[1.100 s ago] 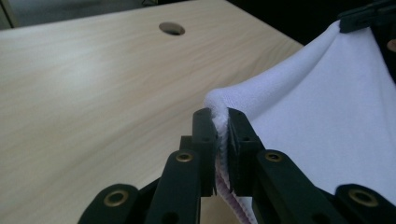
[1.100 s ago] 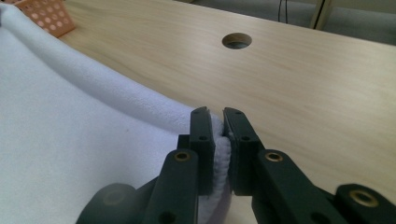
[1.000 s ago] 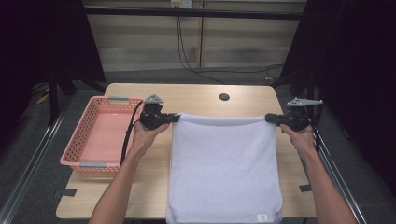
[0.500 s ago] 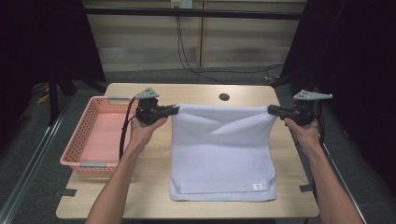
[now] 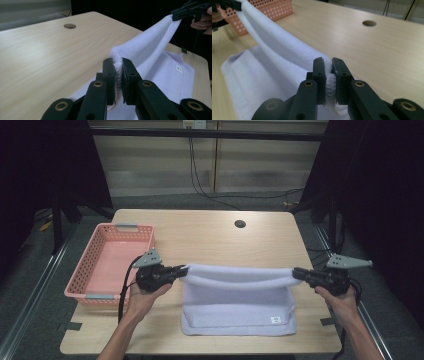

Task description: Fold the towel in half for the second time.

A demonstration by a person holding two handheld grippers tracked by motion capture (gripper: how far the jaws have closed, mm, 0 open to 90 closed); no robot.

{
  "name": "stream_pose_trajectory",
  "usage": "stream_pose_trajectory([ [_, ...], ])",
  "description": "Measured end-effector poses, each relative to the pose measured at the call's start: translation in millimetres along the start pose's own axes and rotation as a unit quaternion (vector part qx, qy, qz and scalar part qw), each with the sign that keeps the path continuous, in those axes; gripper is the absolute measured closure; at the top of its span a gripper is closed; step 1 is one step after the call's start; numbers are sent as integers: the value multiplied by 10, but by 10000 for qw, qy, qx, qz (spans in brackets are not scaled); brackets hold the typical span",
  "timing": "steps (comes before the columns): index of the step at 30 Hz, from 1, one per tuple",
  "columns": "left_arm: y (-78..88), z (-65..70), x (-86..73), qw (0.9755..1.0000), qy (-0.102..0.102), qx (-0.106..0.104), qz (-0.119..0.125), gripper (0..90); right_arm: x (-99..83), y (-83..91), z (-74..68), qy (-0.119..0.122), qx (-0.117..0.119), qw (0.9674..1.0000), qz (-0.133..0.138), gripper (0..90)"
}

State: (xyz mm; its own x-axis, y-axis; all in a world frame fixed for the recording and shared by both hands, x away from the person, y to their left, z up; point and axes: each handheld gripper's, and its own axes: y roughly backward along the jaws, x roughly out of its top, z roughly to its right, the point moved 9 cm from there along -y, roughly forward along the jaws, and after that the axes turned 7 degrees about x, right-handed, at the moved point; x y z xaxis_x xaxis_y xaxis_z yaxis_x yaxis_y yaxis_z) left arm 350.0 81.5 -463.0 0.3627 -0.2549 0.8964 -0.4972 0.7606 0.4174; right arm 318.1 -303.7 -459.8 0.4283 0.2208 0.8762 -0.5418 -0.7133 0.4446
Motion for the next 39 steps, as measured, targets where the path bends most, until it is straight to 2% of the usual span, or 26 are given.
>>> stream_pose_trajectory([
  [3,19,84,-268,9996,15,-28,-283,832,-234,16,-145,8,57,9996,-265,808],
  [6,55,193,-443,9986,-56,-100,-515,827,-437,40,-254,-23,121,9989,-455,806],
  [7,70,220,-474,9985,-37,-119,-538,824,-490,58,-289,-54,169,9987,-483,799],
  [8,96,263,-545,9984,94,-84,-557,816,-533,71,-307,-68,151,9985,-516,794],
  [10,112,339,-687,9965,5,-149,-826,809,-705,82,-391,-130,160,9970,-741,791],
  [11,121,364,-733,9957,-63,-133,-913,806,-766,83,-418,-50,125,9963,-847,787],
  [12,139,410,-774,9949,-110,-202,-982,808,-802,94,-441,-72,145,9959,-895,786],
  [16,225,521,-864,9927,-158,-383,-1135,798,-911,146,-496,-217,211,9951,-945,765],
  [18,244,552,-909,9915,-182,-370,-1235,771,-979,160,-537,-216,214,9940,-1053,744],
  [19,264,591,-921,9913,-203,-446,-1218,762,-1005,164,-562,-254,258,9932,-1105,724],
  [20,287,601,-912,9917,-207,-440,-1192,750,-1040,176,-596,-286,263,9923,-1175,699],
  [22,332,590,-832,9940,-135,-498,-964,702,-1061,212,-650,-274,277,9919,-1211,648],
  [23,331,556,-809,9947,-135,-449,-913,673,-1044,246,-670,-292,281,9925,-1155,612],
  [24,315,508,-790,9952,-99,-350,-906,669,-1023,265,-669,-332,265,9933,-1077,601],
  [26,227,424,-758,9951,-47,-325,-927,660,-955,286,-615,-356,131,9953,-893,570],
  [30,-14,286,-709,9931,54,-302,-1132,636,-842,158,-406,-530,-266,9951,-797,489],
  [32,-137,223,-711,9926,4,-110,-1205,628,-837,37,-298,-556,-367,9937,-900,480],
  [33,-195,215,-725,9917,49,-190,-1274,629,-851,-27,-234,-602,-458,9925,-961,462],
  [36,-348,148,-812,9879,20,-76,-1550,612,-941,-190,-61,-580,-808,9865,-1298,441],
  [38,-412,142,-853,9861,33,-97,-1659,577,-981,-251,-10,-704,-746,9853,-1369,440],
  [39,-426,141,-849,9862,24,-81,-1655,578,-998,-262,24,-707,-851,9840,-1400,441],
])
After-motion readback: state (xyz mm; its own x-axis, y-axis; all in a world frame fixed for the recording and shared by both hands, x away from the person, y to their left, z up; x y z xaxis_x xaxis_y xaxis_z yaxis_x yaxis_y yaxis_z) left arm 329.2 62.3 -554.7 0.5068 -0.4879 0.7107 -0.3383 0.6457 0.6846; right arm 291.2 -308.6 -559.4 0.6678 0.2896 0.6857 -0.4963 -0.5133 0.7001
